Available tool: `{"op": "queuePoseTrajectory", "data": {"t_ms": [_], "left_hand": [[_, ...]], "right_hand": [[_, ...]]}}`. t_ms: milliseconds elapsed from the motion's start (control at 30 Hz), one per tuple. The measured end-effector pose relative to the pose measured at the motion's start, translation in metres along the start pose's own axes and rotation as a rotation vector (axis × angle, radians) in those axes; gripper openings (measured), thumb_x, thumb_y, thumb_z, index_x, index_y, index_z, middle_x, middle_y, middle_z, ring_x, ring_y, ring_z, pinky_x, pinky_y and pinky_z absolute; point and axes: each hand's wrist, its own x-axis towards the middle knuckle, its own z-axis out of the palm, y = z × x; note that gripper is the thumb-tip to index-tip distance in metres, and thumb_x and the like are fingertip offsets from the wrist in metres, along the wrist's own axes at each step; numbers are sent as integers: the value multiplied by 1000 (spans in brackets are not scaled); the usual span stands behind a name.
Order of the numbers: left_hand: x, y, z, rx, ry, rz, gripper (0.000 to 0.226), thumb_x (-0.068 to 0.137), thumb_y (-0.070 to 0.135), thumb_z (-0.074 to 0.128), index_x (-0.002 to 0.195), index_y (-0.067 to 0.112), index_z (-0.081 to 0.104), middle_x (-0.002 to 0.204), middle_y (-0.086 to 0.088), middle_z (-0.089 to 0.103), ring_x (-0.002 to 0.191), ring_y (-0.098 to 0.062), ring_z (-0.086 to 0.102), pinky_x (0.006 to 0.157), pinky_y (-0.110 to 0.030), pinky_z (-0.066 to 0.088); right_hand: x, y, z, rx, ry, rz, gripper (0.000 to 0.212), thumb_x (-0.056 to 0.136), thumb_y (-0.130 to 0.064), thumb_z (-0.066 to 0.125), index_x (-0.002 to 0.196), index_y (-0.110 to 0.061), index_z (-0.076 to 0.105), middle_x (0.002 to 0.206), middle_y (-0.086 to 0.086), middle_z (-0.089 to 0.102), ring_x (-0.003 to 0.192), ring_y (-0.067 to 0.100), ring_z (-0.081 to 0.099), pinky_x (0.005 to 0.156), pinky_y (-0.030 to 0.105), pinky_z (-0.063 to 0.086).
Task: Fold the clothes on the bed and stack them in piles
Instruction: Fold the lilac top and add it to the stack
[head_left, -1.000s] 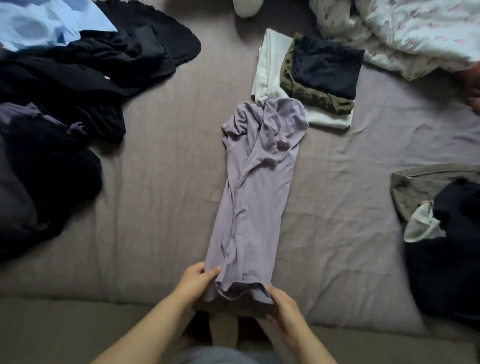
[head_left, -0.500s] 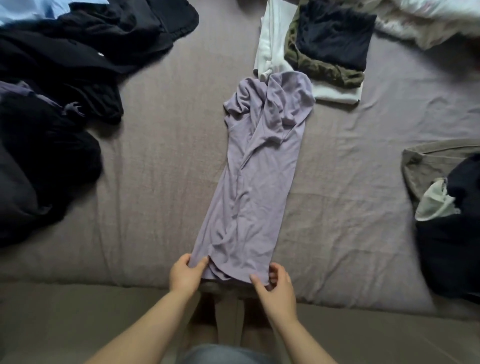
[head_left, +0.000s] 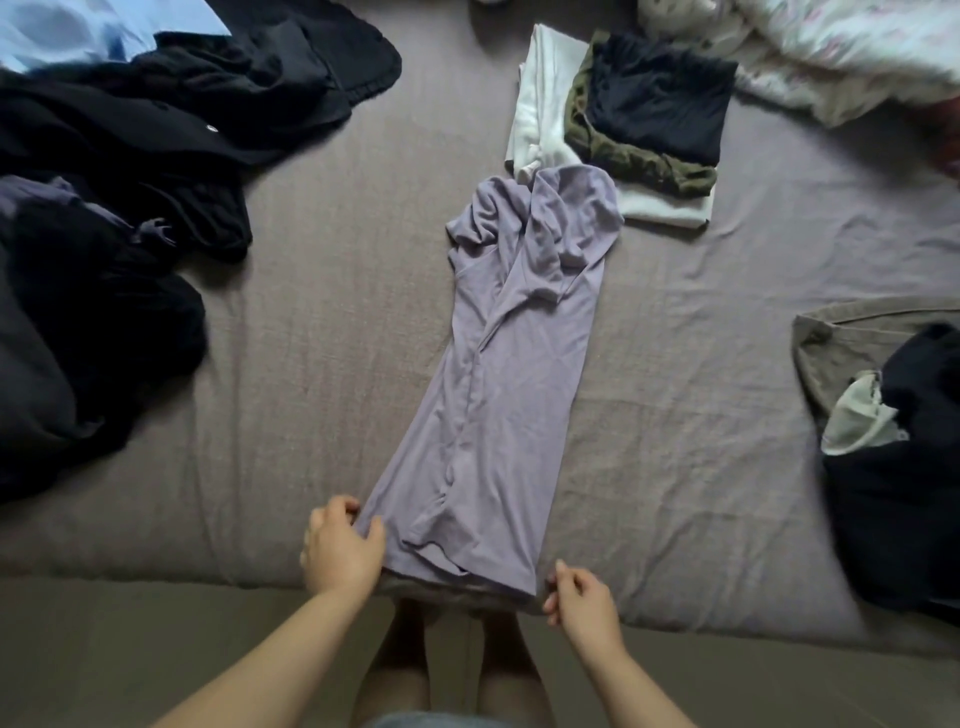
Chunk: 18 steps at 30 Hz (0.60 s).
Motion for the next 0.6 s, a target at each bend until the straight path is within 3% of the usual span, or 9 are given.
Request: {"op": "queuePoseTrajectory", "data": {"t_ms": [100,233,367,467,533,600], "left_hand": [[8,33,0,-57,19,120,29,81,16,67,109,8,62,115,-16,54,106,-36,54,97,-44,41],[33,79,4,-189,-77,152,27,84,16,64,109,4,63,114,-19,57,105,-35,56,96,-39,43],[64,134,0,-304,-135,147,41,88,20,63,124,2,55,121,-17,59,110,-30,56,91,-29,40],[100,185,-7,-431,-182,160,52,90,24,63,135,3,46,125,-14,57,116,-29,55,96,-30,40],[131,222,-12,-601,-262,132,58,90,31,64,137,5,43,129,-14,55,117,-30,55,98,-37,44],[154,256,-19,-747,-345,95,54,89,37,63,131,6,48,125,-10,58,102,-22,62,83,-30,52]], "right_hand": [[19,-42,-9,-23,94,-152,32,100,-22,49,74,-8,60,55,3,58,48,14,53,56,27,46],[41,-112,-9,165,126,-246,25,99,-19,51,78,-6,59,62,5,58,45,4,55,50,17,46],[63,-181,-5,395,15,-231,23,99,-22,51,84,-7,60,76,8,63,48,0,59,47,14,45],[84,-242,-8,603,-69,-214,32,99,-28,51,110,0,60,114,19,64,86,18,68,73,25,53],[102,-279,-14,676,-82,-200,49,97,-35,53,132,-1,50,133,17,56,117,27,59,94,32,49],[123,-307,-20,739,-110,-193,52,92,-42,59,132,-9,51,128,10,60,109,20,62,86,26,53]]}}
